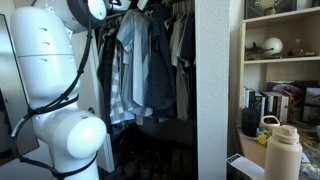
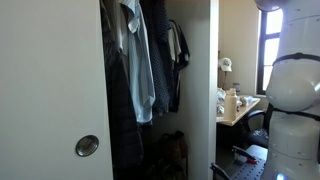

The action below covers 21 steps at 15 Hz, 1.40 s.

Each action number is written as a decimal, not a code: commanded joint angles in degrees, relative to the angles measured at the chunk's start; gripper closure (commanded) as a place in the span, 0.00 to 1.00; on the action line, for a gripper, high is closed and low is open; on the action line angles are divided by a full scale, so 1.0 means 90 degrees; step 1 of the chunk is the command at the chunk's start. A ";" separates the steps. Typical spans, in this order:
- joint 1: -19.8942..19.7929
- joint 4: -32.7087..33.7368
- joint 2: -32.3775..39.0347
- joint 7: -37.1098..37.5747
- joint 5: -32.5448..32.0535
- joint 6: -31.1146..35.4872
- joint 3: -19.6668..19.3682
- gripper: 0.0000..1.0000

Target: Take out a shirt on the hang in the wardrobe and put it back in

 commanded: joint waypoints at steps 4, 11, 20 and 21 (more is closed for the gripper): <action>0.0034 0.0406 0.0323 -0.0011 -0.0054 -0.0260 0.0037 0.99; 0.0122 0.0025 0.0015 0.0077 0.0063 -0.0846 0.0146 0.99; 0.0435 0.0022 -0.0642 0.0207 -0.0270 -0.1061 0.0461 0.18; 0.0474 0.0000 -0.0766 0.0196 -0.0244 -0.1186 0.0528 0.11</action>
